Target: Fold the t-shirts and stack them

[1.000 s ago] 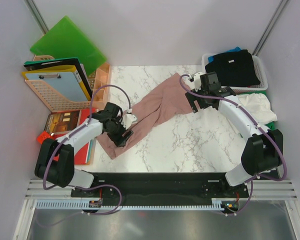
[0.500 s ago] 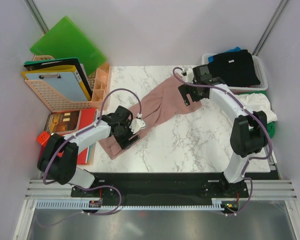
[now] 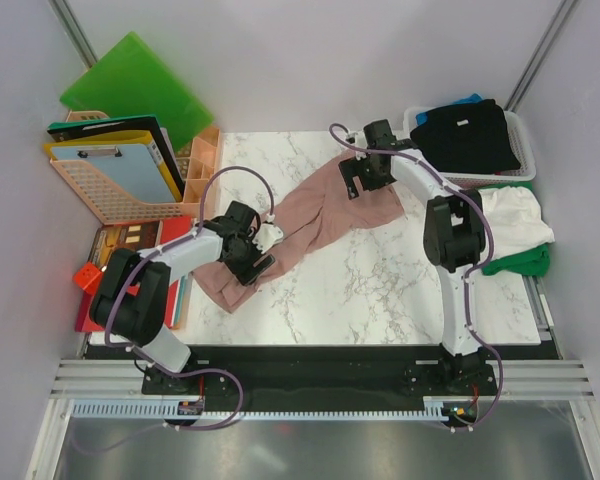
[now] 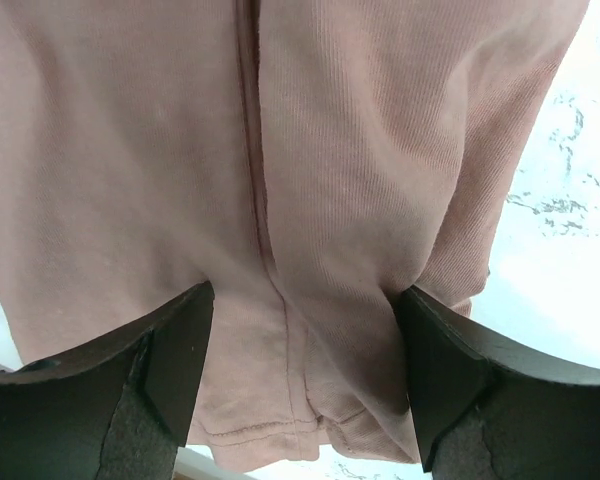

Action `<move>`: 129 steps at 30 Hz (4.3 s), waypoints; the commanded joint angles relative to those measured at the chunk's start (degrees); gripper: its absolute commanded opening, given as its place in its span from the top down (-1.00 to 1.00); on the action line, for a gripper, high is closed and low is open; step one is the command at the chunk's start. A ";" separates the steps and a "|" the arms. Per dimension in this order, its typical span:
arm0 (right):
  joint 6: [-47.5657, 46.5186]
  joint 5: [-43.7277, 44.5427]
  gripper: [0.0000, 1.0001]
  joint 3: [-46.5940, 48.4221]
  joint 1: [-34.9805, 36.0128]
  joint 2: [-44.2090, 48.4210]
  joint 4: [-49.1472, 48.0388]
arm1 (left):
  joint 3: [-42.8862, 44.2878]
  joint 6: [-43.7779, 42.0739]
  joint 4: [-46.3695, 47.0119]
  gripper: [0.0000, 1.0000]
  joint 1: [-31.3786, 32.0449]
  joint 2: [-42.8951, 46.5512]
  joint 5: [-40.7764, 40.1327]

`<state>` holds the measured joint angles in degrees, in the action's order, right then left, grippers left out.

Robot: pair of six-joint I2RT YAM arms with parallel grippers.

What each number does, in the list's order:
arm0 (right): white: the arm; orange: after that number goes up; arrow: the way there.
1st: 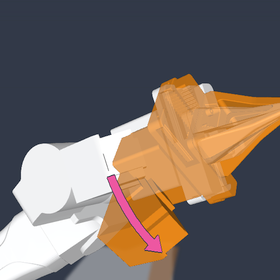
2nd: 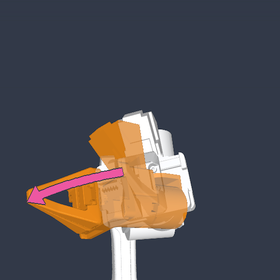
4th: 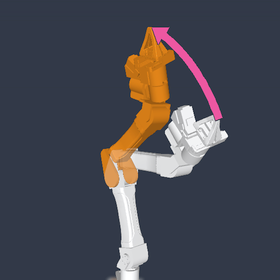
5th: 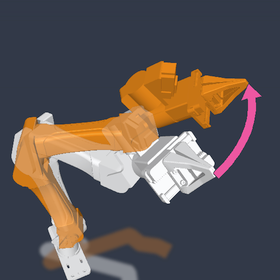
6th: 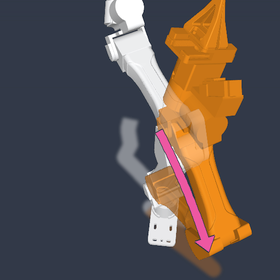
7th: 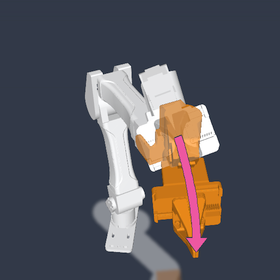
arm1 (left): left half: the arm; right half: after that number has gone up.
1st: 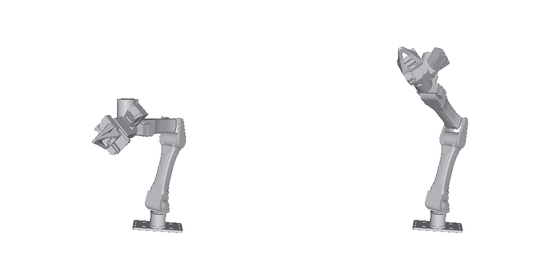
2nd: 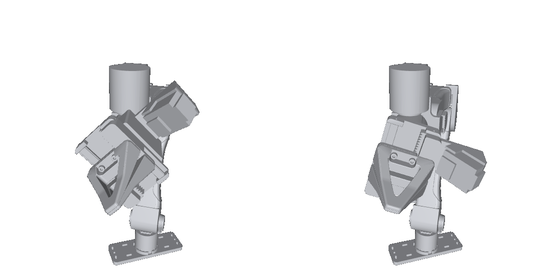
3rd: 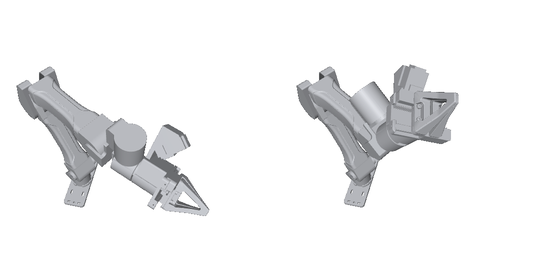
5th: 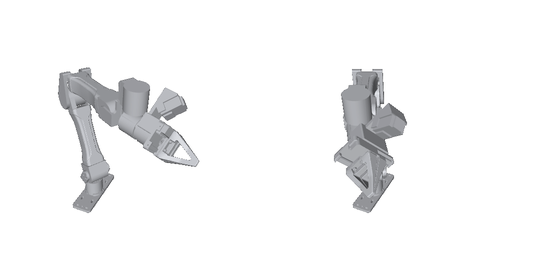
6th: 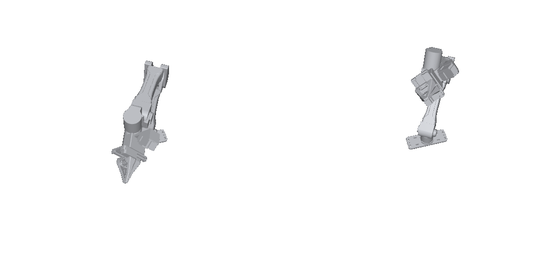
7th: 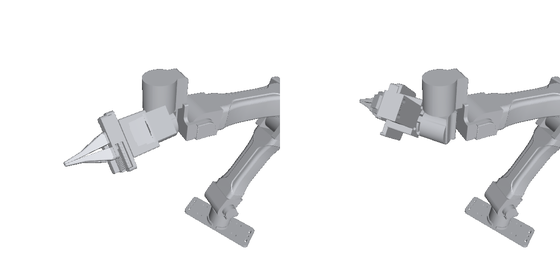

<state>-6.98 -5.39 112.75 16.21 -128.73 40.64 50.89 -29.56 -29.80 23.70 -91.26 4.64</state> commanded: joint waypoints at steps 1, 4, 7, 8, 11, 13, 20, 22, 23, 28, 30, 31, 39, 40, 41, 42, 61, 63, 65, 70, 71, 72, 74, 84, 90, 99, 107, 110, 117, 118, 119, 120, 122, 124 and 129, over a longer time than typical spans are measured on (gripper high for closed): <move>1.62 -1.03 -0.96 1.95 -0.21 -3.54 2.60 | -0.62 0.64 4.14 -0.58 -0.50 -4.70 -2.36; 1.36 -0.15 -0.96 0.63 -0.21 -4.78 2.60 | -0.79 0.91 3.96 -0.57 -0.59 -5.50 -0.87; 0.66 0.46 -0.96 -0.25 -0.21 -4.78 2.25 | -1.67 0.56 3.44 -0.57 -0.59 -4.28 0.88; 0.57 0.73 -0.96 0.01 -0.21 -4.95 1.99 | -1.94 0.30 3.43 -0.57 -0.50 -3.84 1.15; 0.92 1.17 -0.96 3.78 -0.21 -7.93 2.59 | -2.55 -0.93 2.21 -0.57 -0.59 -2.08 2.38; 1.36 1.26 -0.96 9.31 -0.21 -10.30 3.82 | -3.17 -1.55 1.33 -0.57 -0.50 -1.20 4.49; 3.20 0.91 -0.96 26.20 0.23 -22.53 10.16 | -4.66 -2.43 -2.01 -0.56 2.31 5.04 9.68; 3.20 0.99 -0.96 26.64 0.67 -23.76 9.72 | -5.19 -2.61 -2.37 -0.56 4.49 6.53 9.94; 3.12 1.78 -0.96 26.65 1.10 -24.46 9.72 | -5.19 -2.61 -2.54 -0.57 5.29 6.89 10.03; 2.06 3.54 -0.96 26.47 1.55 -25.61 7.70 | -5.02 -1.56 -2.98 -0.57 12.15 5.93 9.51; 1.54 3.72 -0.96 25.68 1.63 -25.26 6.56 | -4.40 -0.67 -2.89 -0.56 13.12 5.31 9.42; 1.36 3.89 -0.96 24.98 1.63 -24.91 5.34 | -4.31 -0.67 -2.55 -0.57 13.21 5.05 9.07; -0.40 7.67 -0.96 17.42 1.64 -19.20 0.32 | -4.49 -0.67 -2.01 -0.56 13.21 5.57 8.55; -0.83 8.89 -0.96 16.72 1.72 -18.15 -0.47 | -4.57 -0.67 -1.84 -0.57 13.21 5.66 7.84; -1.10 9.16 -0.96 14.19 1.64 -14.92 -1.17 | -4.84 -0.67 -0.97 -0.56 13.21 6.62 7.14; -1.28 9.25 -0.96 12.51 1.63 -12.80 -2.14 | -5.54 -0.59 -0.44 -0.57 13.12 7.32 5.83; -7.34 -2.51 -0.96 -27.38 1.81 41.59 7.34 | -10.46 -2.26 10.28 -0.67 9.35 36.93 -14.29; -7.26 -5.32 -0.96 -33.89 2.51 44.25 8.13 | -12.48 -0.42 17.38 -0.68 5.06 39.05 -22.72; -7.34 -6.12 -0.96 -38.38 4.61 46.98 8.66 | -12.49 1.95 20.65 -0.74 -2.82 42.46 -24.24; -8.66 -5.43 -0.96 -41.30 13.47 46.04 10.51 | -11.16 5.21 18.55 -0.82 -13.85 44.24 -20.91; -8.84 -2.81 -0.96 -41.03 14.81 44.89 10.68 | -11.78 5.30 18.12 -0.82 -15.95 44.68 -19.77; -8.84 -1.48 -0.96 -40.68 16.12 43.75 10.60 | -12.22 6.09 18.29 -0.83 -17.10 44.94 -19.33; -8.92 -0.33 -0.96 -38.66 19.73 40.06 10.33 | -13.27 6.71 18.11 -0.85 -19.99 45.38 -17.75; -9.01 0.64 -0.96 -21.88 34.06 21.35 5.33 | -15.82 10.22 17.76 -0.86 -30.03 44.07 -15.46; -7.61 -1.20 -0.96 -9.58 38.10 11.94 4.44 | -16.62 9.53 17.50 -0.87 -35.65 45.04 -12.65; -5.94 -2.78 -0.96 -6.40 47.24 5.95 2.86 | -16.09 9.35 17.67 -0.87 -37.94 43.72 -10.10; -4.36 -9.55 -0.96 -8.94 47.43 1.64 0.50 | -16.18 9.00 17.67 -0.87 -37.94 43.10 -9.39; -4.35 -11.66 -0.96 -11.23 47.43 1.81 -0.47 | -16.88 8.30 17.76 -0.87 -37.94 43.36 -9.39; -4.70 -15.27 -0.96 -15.44 47.43 0.58 -0.57 | -17.58 8.29 18.11 -0.87 -38.03 42.92 -9.21; -5.58 -14.83 -0.96 -16.32 47.43 0.93 -0.30 | -17.50 8.20 18.03 -0.87 -38.03 42.92 -9.30; -6.28 -14.83 -0.96 -18.86 47.51 2.33 -0.04 | -17.50 8.03 18.02 -0.87 -38.03 43.01 -9.30; -6.72 -14.91 -0.96 -20.19 47.43 3.38 0.05 | -17.32 7.68 18.02 -0.87 -38.03 43.01 -9.48; -8.30 -17.19 -0.96 -23.78 47.51 6.99 1.36 | -17.32 7.24 18.64 -0.87 -38.03 42.75 -9.57; -9.88 -19.83 -0.96 -25.38 47.43 9.10 3.99 | -17.14 6.97 19.08 -0.87 -38.03 42.31 -9.39; -14.11 -25.46 -0.96 -28.27 47.51 12.88 11.73 | -15.13 8.55 19.34 -0.86 -38.03 39.33 -8.34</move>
<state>-17.80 -24.40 87.20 63.18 -118.17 43.70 33.54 -21.69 -12.91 -13.80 -50.52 -5.34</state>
